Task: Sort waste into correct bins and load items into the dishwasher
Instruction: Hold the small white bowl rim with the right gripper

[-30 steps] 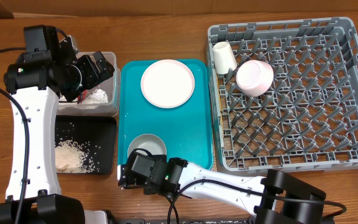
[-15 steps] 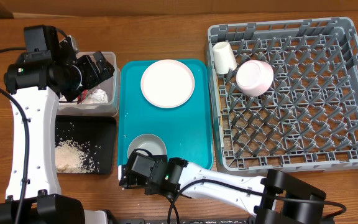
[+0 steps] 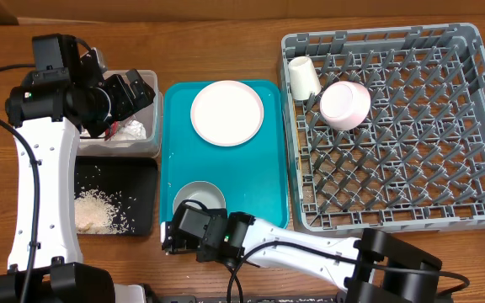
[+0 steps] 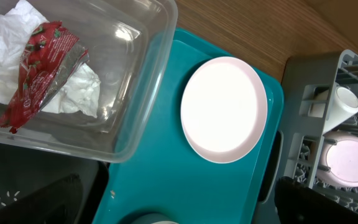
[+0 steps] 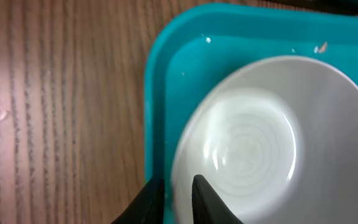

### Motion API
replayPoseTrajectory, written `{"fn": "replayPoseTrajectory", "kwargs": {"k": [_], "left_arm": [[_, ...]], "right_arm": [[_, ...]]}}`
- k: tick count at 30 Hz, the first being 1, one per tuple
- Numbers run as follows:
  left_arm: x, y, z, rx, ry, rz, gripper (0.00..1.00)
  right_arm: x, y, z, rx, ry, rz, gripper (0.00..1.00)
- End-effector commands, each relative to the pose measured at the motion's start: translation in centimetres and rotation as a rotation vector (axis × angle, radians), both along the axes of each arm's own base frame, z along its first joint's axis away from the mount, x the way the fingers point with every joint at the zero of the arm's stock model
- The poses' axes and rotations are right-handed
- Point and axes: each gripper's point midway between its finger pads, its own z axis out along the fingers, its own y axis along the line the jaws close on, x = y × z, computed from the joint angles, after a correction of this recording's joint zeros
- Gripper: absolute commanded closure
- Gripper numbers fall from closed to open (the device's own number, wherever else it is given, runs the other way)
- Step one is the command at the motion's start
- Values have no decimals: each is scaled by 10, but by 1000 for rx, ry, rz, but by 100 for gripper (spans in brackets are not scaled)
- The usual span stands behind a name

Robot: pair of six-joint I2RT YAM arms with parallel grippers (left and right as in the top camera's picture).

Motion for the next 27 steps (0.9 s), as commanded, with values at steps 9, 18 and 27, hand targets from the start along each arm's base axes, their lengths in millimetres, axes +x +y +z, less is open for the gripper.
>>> {"fn": "replayPoseTrajectory", "kwargs": {"k": [9,18,27], "left_arm": [[2,0,3,1,-13,-10,0],[2,0,4,1,-14,-10,0],[2,0,4,1,-14,-10,0]], "right_arm": [[8,-2,-1,9,13,-39,82],[8,-2,-1,9,10,-35,96],[9,1,6,26,7,-41,96]]}}
